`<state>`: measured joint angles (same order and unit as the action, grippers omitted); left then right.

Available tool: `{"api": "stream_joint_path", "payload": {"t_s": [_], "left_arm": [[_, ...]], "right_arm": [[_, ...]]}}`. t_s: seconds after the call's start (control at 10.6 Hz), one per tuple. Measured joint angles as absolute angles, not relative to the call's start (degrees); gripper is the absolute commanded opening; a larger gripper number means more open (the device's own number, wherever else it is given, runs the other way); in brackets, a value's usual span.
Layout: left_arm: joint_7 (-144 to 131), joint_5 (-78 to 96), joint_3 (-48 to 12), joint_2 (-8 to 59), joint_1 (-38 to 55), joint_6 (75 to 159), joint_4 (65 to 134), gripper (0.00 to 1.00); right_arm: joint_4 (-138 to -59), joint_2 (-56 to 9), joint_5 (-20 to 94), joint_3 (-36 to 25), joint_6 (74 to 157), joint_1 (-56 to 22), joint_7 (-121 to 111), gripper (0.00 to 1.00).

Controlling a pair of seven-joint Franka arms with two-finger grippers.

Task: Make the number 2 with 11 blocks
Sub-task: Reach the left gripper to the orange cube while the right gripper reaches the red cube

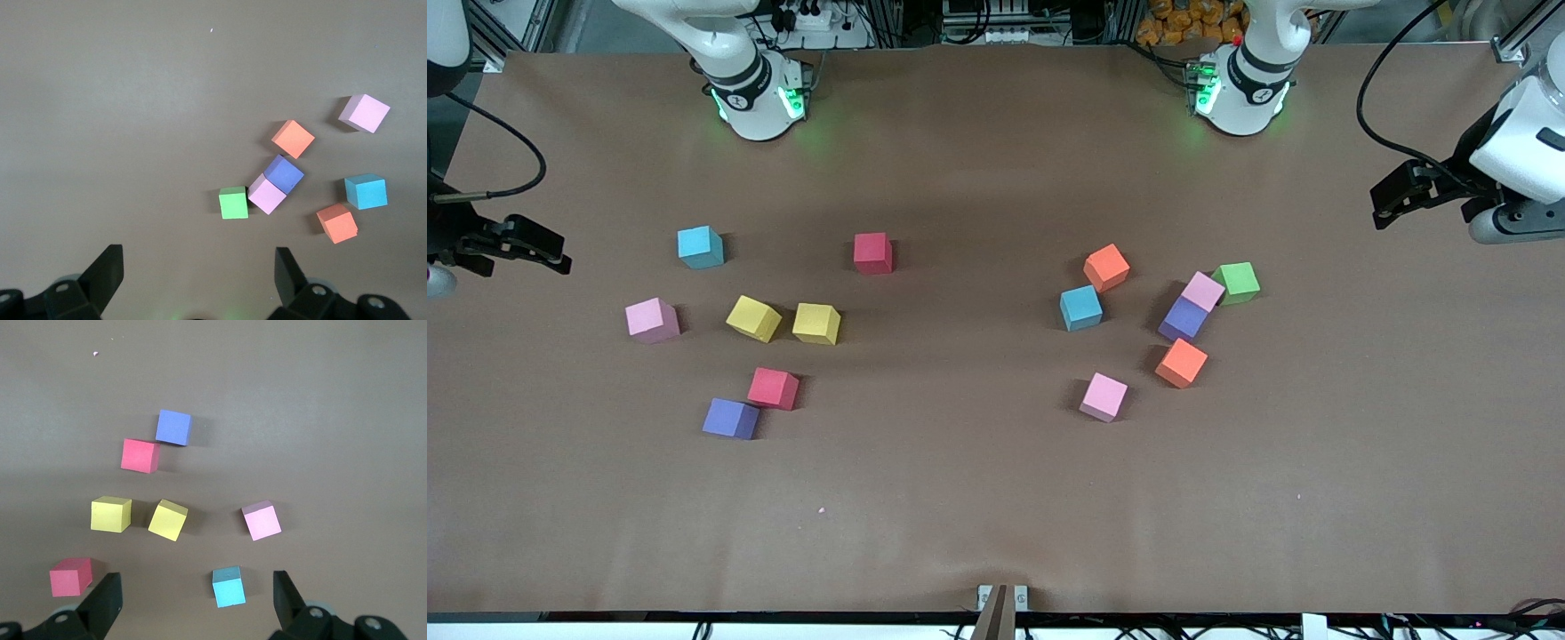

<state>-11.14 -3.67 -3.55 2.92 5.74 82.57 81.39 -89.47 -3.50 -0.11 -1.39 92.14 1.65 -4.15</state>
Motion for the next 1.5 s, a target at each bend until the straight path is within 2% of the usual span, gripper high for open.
{"api": "stream_joint_path", "payload": {"t_s": [0.56,0.85,1.22,1.5], "left_arm": [[-11.1,-2.7,-3.2,3.6,5.8,82.7,82.2,1.00],[-11.1,-1.9,-3.7,4.8,6.2,85.5,85.5,1.00],[-12.3,-1.3,-9.8,5.3,6.6,91.1,93.4,1.00],[-16.7,-1.2,-15.9,5.4,6.8,95.2,99.5,1.00]], "right_arm": [[-89.5,-3.5,-0.1,-1.4,92.1,1.7,-4.1,1.00],[-89.5,-4.0,-0.1,-1.3,92.1,1.7,-4.1,1.00],[-89.5,-5.2,-0.1,-1.2,92.1,1.6,-4.1,1.00],[-89.5,-9.7,0.6,-0.6,92.1,0.7,-5.4,1.00]]}}
